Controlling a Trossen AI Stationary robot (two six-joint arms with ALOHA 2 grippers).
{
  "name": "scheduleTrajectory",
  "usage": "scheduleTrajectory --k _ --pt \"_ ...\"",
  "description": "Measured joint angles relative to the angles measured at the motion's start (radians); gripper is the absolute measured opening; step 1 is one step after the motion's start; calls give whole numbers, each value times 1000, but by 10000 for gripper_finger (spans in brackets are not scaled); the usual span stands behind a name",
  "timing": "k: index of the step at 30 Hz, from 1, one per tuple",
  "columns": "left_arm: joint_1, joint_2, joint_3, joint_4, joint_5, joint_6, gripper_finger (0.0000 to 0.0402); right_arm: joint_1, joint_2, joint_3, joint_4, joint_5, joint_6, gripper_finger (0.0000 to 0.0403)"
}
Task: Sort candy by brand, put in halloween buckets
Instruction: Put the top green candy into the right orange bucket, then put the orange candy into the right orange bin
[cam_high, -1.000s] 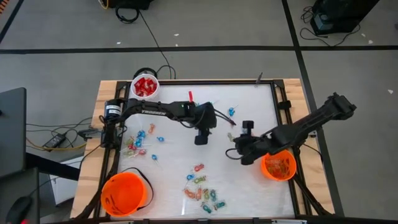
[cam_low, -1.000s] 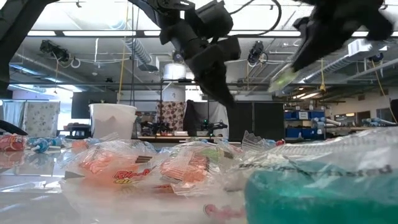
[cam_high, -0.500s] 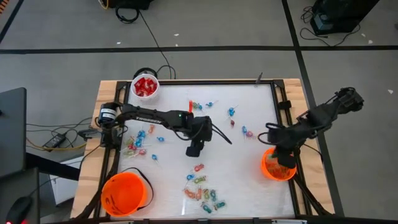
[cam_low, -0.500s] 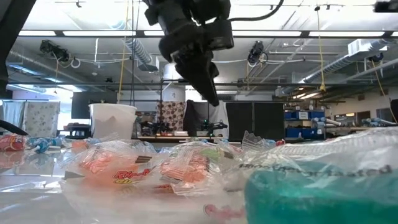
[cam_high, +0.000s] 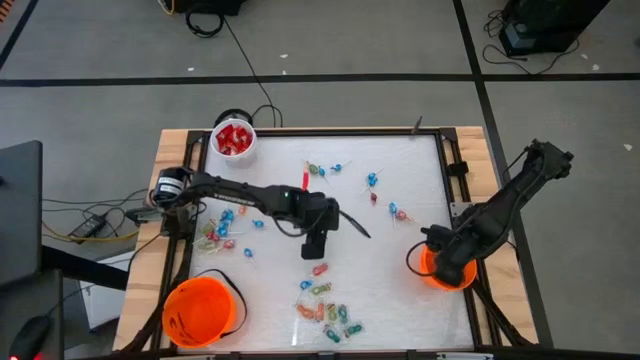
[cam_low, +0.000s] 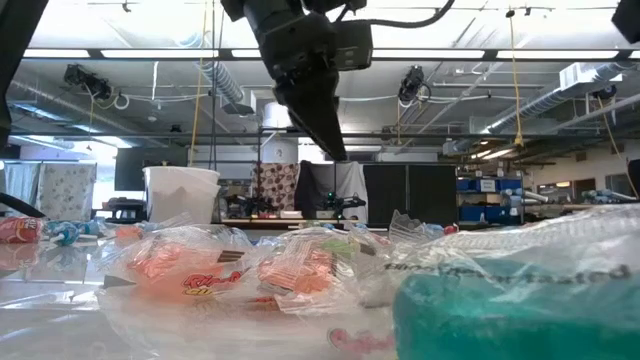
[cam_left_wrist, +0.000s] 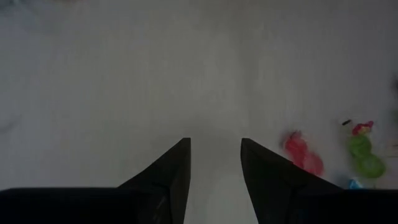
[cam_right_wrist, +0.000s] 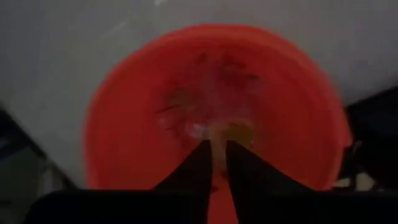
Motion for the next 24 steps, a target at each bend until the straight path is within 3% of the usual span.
scheduleTrajectory --k 7,11,19,21,24 --pt "-150 0 0 -19 -83 -177 147 8 -2 0 28 128 -69 114" --pt "-251 2 0 4 -159 -279 147 44 -14 2 100 293 -99 120" --pt "-365 30 -10 59 -328 -412 147 103 -21 81 147 736 -64 119" --pt "-363 32 -27 82 -349 -435 147 104 -20 86 205 806 -93 119" --pt "-340 34 -56 107 -371 -457 147 108 -9 81 366 822 -181 119"
